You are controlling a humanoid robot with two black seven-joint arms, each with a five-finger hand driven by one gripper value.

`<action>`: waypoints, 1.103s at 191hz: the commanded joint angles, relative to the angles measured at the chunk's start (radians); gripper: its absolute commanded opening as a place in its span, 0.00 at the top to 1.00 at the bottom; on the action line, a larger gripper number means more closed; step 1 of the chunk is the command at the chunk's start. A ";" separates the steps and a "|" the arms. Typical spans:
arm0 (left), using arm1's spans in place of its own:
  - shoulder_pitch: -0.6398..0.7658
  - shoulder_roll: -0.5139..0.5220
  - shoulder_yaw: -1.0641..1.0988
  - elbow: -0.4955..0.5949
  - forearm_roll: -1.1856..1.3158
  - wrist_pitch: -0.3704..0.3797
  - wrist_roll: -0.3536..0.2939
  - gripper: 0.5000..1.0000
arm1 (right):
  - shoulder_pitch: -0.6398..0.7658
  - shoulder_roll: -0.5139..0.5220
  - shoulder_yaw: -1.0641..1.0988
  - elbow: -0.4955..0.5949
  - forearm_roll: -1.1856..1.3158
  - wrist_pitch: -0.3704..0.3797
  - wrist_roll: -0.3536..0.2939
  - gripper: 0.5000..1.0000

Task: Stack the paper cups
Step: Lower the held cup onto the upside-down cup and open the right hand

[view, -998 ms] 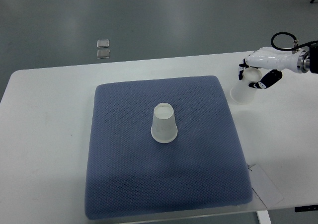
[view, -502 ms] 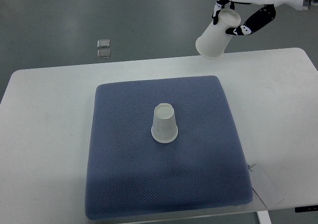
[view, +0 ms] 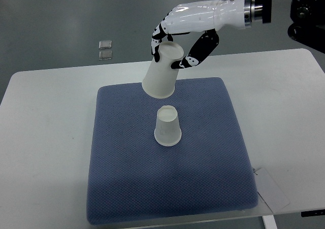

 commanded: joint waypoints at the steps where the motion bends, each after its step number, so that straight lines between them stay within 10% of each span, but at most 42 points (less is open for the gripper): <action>1: 0.000 0.000 0.000 0.000 0.000 0.000 0.000 0.00 | -0.009 0.028 -0.007 0.000 -0.007 0.014 -0.001 1.00; 192: 0.000 0.000 0.000 0.000 0.000 0.000 0.000 0.00 | -0.093 0.062 -0.052 -0.001 -0.131 -0.011 -0.013 1.00; 211: 0.000 0.000 0.000 0.000 0.000 0.000 0.000 0.00 | -0.116 0.073 -0.052 -0.008 -0.131 -0.041 -0.030 0.76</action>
